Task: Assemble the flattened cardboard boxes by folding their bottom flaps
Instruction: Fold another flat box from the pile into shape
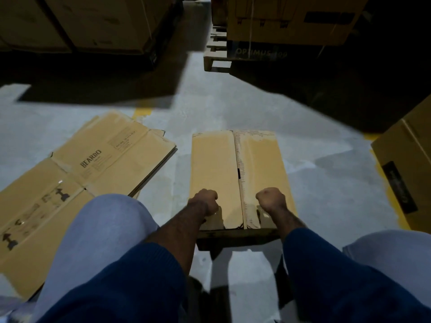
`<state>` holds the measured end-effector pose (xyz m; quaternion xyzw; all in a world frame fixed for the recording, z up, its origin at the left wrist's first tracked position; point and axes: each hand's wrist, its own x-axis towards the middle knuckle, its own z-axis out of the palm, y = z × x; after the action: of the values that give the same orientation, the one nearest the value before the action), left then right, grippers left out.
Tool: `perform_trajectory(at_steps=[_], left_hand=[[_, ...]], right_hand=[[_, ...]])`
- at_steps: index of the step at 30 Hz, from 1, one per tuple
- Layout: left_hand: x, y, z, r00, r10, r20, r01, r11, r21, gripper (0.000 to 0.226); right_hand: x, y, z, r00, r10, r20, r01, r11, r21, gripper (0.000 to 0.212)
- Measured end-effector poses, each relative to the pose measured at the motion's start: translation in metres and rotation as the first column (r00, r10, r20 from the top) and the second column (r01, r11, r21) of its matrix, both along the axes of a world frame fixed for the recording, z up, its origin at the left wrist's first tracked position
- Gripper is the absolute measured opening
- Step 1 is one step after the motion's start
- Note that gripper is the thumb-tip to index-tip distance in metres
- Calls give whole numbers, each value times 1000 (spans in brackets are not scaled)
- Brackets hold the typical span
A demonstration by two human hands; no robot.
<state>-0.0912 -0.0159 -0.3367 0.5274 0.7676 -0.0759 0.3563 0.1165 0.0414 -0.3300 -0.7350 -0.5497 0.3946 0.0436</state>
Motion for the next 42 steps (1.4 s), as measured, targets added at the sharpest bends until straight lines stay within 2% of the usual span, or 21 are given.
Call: perform_trajectory(at_steps=[4,8,10,12,15,19,22,25,28,32,36,37,40,42], left_hand=[[0,4,-8,993,120,1,-120,993,6,59],[-4,10,-17,975,221,-20,-222,975,-34,76],[-10,13,-28,958,287,-17,-288,956,-64,83],[-16,14,-39,932,362,30,-358,928,-102,94],[-22,11,-53,887,438,148,-417,896,-156,112],[-24,9,-59,864,443,239,-410,895,-178,121],[-31,6,-58,786,526,323,-504,849,-157,121],[-42,-3,-60,718,560,413,-549,820,-158,130],[-44,-13,-60,717,580,386,-566,808,-161,120],[-43,-20,-57,780,537,320,-520,842,-145,108],[-40,-15,-64,764,532,365,-506,845,-173,100],[-37,-14,-63,761,523,384,-489,851,-190,98],[-33,-12,-65,755,510,411,-460,860,-221,96],[-35,-12,-68,780,522,346,-478,853,-208,102]], right_hand=[[12,3,-32,998,-65,16,65,998,-1,13],[28,16,-51,990,-119,78,122,992,-41,45],[36,24,-55,984,-74,165,94,989,-114,60],[44,30,-58,973,-15,232,63,978,-200,70],[56,32,-70,981,-39,190,86,966,-246,74],[63,29,-77,990,-78,113,104,965,-239,73],[60,25,-72,984,-111,138,143,958,-250,74],[54,12,-71,986,-74,150,113,956,-270,83],[52,1,-64,993,-63,96,86,963,-255,77],[65,2,-56,978,-83,190,126,965,-228,71],[73,0,-56,992,-107,70,122,953,-276,43],[72,-1,-57,993,-112,48,121,951,-285,43],[71,2,-65,994,-93,62,106,953,-284,69],[69,3,-70,991,-110,79,129,948,-292,84]])
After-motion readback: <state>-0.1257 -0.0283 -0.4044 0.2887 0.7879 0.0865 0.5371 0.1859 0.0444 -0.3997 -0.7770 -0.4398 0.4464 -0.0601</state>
